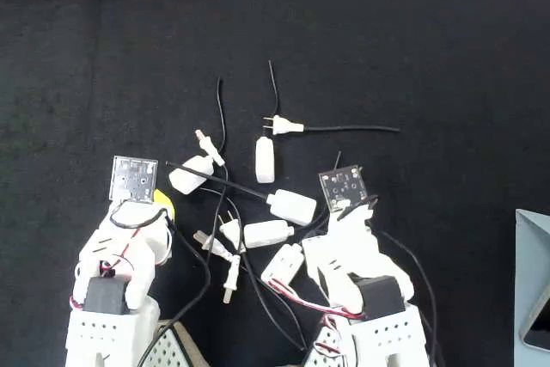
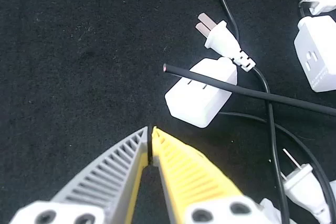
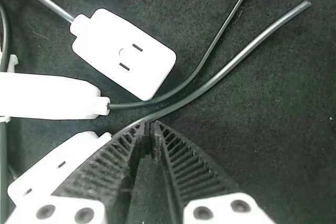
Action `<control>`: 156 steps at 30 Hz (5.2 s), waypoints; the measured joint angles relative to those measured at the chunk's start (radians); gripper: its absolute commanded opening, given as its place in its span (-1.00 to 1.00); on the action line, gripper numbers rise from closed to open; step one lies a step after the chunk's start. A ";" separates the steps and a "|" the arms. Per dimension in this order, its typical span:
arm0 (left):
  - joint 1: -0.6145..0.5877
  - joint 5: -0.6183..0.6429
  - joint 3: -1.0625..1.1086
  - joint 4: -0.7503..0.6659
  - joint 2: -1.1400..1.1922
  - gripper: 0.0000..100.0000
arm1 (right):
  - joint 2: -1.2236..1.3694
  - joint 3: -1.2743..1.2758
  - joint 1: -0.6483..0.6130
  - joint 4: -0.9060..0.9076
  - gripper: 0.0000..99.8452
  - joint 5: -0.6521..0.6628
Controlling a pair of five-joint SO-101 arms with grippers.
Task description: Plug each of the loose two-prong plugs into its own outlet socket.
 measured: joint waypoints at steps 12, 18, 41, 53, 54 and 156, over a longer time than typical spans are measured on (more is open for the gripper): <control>0.000 0.000 0.000 0.000 0.000 -0.94 | 0.000 0.000 0.000 0.000 -0.97 0.000; 0.000 0.000 0.000 0.000 0.000 -0.94 | 0.000 0.000 0.000 0.000 -0.97 0.000; 0.000 0.000 0.000 0.000 0.000 -0.94 | 0.000 0.000 0.000 0.000 -0.97 0.000; 0.000 0.000 0.000 0.000 0.000 -0.94 | 0.000 0.000 0.000 0.000 -0.97 0.000; 0.000 0.000 0.000 0.000 0.000 -0.94 | 0.000 0.000 0.000 0.000 -0.97 0.000; -0.374 0.000 -0.002 0.097 -0.002 -0.94 | 2.621 -2.186 0.041 -0.049 -0.98 -0.890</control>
